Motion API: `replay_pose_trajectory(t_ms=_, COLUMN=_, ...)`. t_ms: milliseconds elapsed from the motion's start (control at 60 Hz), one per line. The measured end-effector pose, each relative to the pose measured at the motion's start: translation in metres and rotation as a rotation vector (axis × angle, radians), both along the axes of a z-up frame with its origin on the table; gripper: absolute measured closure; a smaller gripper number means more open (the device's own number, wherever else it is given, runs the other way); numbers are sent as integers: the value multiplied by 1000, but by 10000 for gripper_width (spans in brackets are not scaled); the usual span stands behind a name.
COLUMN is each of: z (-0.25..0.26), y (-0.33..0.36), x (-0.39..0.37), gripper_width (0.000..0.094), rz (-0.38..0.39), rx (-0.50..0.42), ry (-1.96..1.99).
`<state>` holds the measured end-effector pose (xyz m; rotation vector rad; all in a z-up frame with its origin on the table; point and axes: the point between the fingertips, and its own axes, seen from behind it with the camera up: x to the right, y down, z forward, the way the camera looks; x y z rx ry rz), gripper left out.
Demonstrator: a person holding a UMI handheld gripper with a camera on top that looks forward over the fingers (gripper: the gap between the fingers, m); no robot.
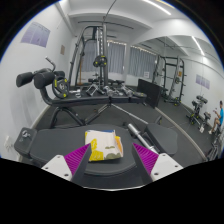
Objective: Fold towel
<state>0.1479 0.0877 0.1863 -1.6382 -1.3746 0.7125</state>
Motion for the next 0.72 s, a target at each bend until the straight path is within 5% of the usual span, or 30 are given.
replay_pose_trajectory(t_ms=367, z=45, y=-106, x=169, gripper_width=81, rz=72, rx=-5, ry=3)
replay_pose_trajectory(t_ms=717, z=55, y=-152, x=215, gripper_width=79, rz=122, rx=36, ry=5)
